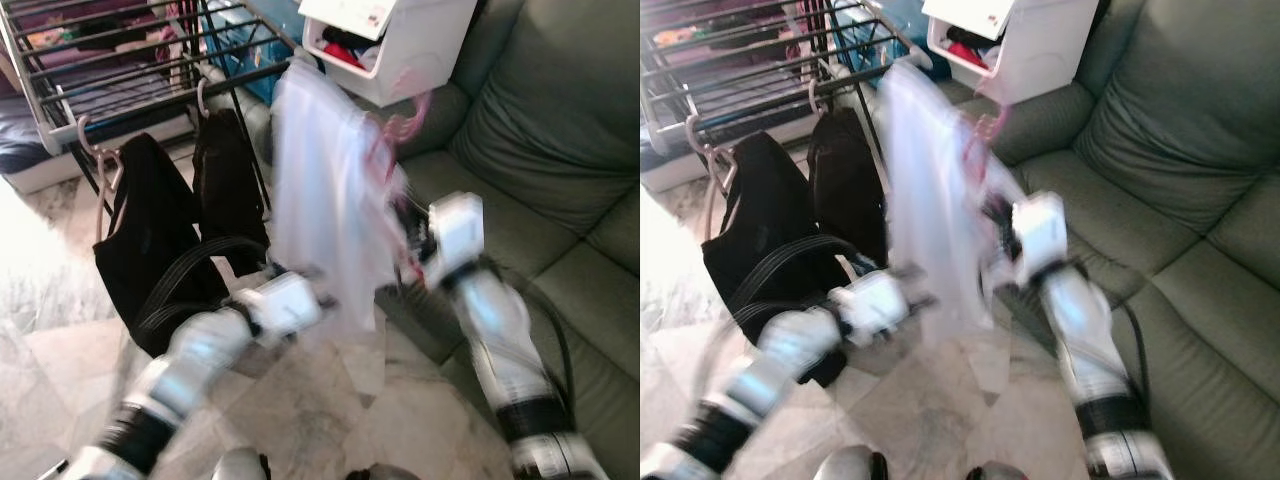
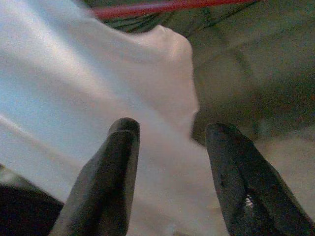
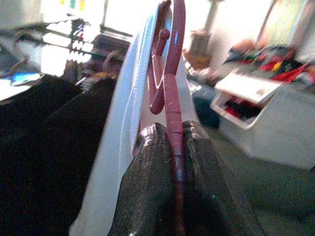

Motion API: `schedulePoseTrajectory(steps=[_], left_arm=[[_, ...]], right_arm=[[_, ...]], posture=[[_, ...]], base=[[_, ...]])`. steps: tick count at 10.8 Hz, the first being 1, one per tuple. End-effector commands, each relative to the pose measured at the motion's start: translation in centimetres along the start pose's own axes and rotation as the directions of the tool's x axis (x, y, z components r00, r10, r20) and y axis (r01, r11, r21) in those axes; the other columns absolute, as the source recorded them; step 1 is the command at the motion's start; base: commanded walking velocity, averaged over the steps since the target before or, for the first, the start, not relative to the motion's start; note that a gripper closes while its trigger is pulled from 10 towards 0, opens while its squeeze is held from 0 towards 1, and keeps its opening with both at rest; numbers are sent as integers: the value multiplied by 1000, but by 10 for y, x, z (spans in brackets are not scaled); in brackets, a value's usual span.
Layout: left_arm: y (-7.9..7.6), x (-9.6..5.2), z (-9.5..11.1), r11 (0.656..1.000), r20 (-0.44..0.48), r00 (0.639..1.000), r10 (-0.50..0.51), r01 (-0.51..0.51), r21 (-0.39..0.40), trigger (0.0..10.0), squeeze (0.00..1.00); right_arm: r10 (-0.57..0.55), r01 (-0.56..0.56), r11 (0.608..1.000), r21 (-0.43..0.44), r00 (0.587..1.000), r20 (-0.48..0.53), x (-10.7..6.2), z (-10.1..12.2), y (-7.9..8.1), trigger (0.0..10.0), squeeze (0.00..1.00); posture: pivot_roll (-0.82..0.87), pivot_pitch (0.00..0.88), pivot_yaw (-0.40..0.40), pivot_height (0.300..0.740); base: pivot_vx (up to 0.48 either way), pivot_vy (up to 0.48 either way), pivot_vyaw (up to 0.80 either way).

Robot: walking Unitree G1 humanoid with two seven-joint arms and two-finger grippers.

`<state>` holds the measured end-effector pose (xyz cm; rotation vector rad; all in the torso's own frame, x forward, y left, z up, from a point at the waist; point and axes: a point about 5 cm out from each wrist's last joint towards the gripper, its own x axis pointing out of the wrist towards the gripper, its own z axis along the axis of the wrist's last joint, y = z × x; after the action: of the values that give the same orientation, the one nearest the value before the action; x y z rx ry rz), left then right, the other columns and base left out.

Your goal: Hang hanger

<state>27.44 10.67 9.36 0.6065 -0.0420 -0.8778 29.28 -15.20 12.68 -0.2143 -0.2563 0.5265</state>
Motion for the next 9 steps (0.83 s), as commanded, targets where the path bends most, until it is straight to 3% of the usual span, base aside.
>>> schedulePoseTrajectory(steps=[1, 2, 4, 5, 7, 8, 9], left_arm=[[5, -2, 2, 1000, 6, 1000, 21, -21, 19, 10000, 1000], [21, -6, 1, 995, -7, 997, 82, -81, 60, 10000, 1000], [33, -6, -2, 985, -20, 988, 150, -148, 90, 10000, 1000], [46, -6, 5, 969, 18, 979, 201, -202, 145, 10000, 1000], [54, -9, 8, 958, 25, 983, 179, -180, 222, 10000, 1000], [65, -18, 9, 943, 20, 988, 151, -150, 296, 10000, 1000], [69, -22, 8, 936, 12, 990, 140, -137, 326, 10000, 1000]], right_arm=[[51, -50, 999, -18, 994, 98, 4, 19, 1, 10000, 0], [53, -51, 998, -26, 996, 71, -8, 14, -2, 10000, 0], [59, -58, 998, -19, 996, 59, -14, 11, -4, 10000, 0], [111, -111, 994, 1, 993, 47, -19, 11, -3, 10000, 0], [198, -198, 980, 20, 980, 9, -28, 7, -2, 10000, 0], [352, -350, 936, 43, 934, -52, -42, 0, -1, 10000, 0], [408, -405, 913, 52, 909, -84, -49, -2, -2, 10000, 0]], posture=[[-41, 0, -14, 740], [-41, 0, -11, 740], [-45, 0, -6, 740], [-47, 0, -6, 740], [-47, 0, -6, 740], [-44, 0, -3, 740], [-44, 0, -3, 740]], base=[[0, 0, 0], [0, 0, 0], [0, 0, 0], [0, 0, 0], [0, 0, 0], [0, 0, 0], [0, 0, 0]])
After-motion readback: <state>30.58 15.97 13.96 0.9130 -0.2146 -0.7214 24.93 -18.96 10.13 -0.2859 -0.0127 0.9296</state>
